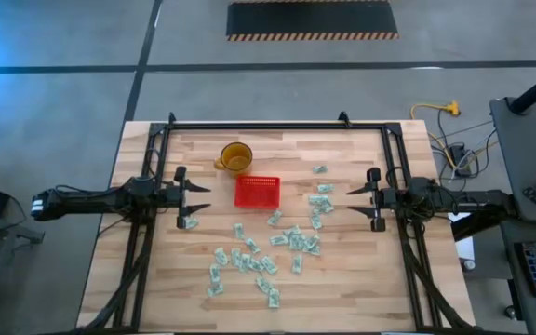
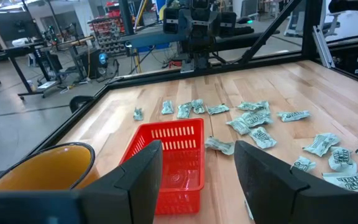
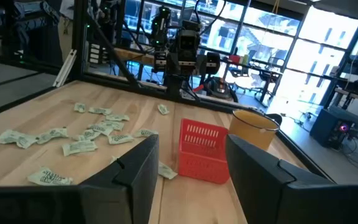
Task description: Pick and place Stevia / Truvia into bins
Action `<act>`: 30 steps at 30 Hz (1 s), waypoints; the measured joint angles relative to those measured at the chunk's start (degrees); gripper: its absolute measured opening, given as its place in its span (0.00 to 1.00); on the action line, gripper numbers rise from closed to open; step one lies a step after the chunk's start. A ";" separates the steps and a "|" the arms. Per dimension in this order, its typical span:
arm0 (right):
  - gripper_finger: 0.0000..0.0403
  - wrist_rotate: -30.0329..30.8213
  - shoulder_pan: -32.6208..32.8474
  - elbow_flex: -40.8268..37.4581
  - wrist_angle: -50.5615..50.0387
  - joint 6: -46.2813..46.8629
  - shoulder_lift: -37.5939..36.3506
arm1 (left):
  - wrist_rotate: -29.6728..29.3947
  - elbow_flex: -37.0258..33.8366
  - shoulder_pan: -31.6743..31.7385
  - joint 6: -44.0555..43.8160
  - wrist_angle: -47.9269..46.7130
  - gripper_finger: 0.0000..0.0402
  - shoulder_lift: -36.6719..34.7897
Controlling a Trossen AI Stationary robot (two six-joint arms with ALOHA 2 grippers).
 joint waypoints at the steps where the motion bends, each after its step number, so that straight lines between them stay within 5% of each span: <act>1: 0.44 0.00 0.01 0.00 0.00 0.00 -0.02 | -0.02 0.00 0.00 0.00 0.02 0.46 0.00; 16: 0.44 0.00 0.02 -0.01 0.00 -0.01 -0.02 | -0.01 0.00 0.00 0.02 0.00 0.46 -0.02; 23: 0.44 -0.04 0.01 -0.01 1.23 -9.33 -0.01 | -0.01 0.00 0.01 0.00 0.02 0.46 -0.01; 30: 0.44 -0.09 0.01 -0.02 1.81 -3.29 -0.02 | -0.02 0.00 0.01 0.00 0.00 0.46 -0.02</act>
